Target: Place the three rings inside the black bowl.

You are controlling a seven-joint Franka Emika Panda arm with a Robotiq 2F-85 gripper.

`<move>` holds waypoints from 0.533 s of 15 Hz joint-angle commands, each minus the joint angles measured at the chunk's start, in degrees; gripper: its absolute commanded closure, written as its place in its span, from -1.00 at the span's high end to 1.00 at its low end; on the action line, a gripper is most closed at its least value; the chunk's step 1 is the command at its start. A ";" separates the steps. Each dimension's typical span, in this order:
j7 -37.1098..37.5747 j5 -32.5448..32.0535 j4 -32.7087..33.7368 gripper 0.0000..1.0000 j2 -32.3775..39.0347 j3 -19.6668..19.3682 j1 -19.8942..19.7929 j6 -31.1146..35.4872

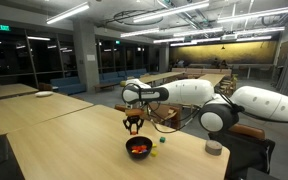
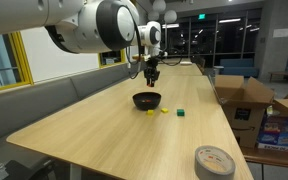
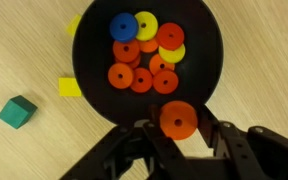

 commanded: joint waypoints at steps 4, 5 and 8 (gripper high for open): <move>-2.24 0.50 0.04 -0.64 -0.29 0.60 0.11 -7.30; -2.37 0.60 0.07 -0.64 -0.10 0.67 0.09 -8.16; -2.68 0.75 0.35 -0.64 0.50 0.80 0.05 -10.25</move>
